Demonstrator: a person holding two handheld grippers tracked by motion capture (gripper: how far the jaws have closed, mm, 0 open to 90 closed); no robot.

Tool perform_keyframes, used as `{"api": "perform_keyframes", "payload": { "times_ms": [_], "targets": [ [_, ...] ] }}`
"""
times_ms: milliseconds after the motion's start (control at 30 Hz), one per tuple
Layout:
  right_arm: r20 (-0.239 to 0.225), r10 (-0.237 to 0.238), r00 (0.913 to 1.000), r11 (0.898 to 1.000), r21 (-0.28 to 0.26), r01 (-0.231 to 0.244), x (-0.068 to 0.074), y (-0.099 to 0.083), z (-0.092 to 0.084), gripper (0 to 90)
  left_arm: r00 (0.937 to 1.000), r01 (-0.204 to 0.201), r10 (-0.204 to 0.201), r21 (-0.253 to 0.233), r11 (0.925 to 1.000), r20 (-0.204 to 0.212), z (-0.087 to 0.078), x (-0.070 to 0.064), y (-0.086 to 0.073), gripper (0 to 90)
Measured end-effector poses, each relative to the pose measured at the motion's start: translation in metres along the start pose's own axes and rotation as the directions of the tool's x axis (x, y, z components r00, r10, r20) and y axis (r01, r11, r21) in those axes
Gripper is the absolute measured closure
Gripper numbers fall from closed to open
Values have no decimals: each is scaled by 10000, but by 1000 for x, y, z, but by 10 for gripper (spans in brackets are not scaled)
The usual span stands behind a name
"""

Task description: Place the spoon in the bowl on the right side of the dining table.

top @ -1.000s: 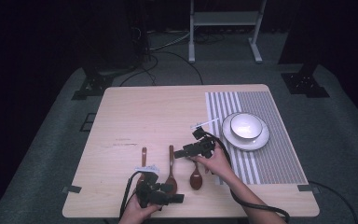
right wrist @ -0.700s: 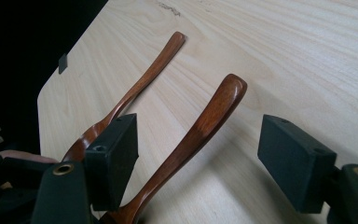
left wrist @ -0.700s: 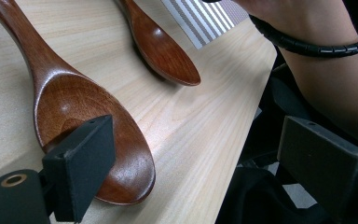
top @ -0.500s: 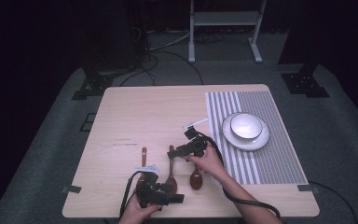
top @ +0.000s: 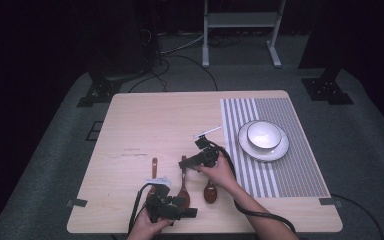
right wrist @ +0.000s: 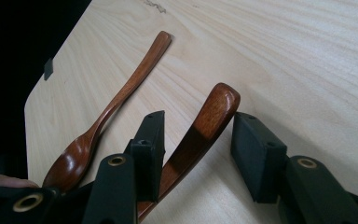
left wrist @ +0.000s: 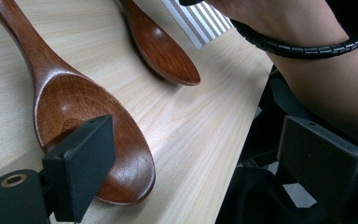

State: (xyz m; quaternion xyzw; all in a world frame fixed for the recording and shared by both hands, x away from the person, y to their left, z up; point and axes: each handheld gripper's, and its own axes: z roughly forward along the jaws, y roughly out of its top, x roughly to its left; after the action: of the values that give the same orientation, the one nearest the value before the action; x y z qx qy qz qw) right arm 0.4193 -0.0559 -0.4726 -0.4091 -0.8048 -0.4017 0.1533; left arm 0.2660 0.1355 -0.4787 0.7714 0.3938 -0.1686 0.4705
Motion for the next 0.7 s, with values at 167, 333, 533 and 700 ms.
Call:
{"api": "perform_keyframes", "payload": {
  "times_ms": [167, 333, 533, 700],
  "targets": [
    [-167, 70, 9998, 10000, -56, -71, -1, 0, 0, 654, 10000, 39, -39, -11, 10000, -16, 0, 0, 0, 100],
    [-765, 521, 9957, 9979, -338, -548, -2, 0, -4, 705, 10000, 21, -21, -1, 10000, -95, 0, 0, 0, 100],
    [-1446, 836, 9860, 9941, -572, -926, -1, 1, -9, 761, 9999, -25, 25, -19, 10000, -155, 0, -1, 1, 99],
    [-2078, 1032, 9727, 9896, -772, -1215, -1, 3, -15, 821, 9998, -15, 6, -420, 9991, -219, -9, 1, 3, 87]
  ]
}}
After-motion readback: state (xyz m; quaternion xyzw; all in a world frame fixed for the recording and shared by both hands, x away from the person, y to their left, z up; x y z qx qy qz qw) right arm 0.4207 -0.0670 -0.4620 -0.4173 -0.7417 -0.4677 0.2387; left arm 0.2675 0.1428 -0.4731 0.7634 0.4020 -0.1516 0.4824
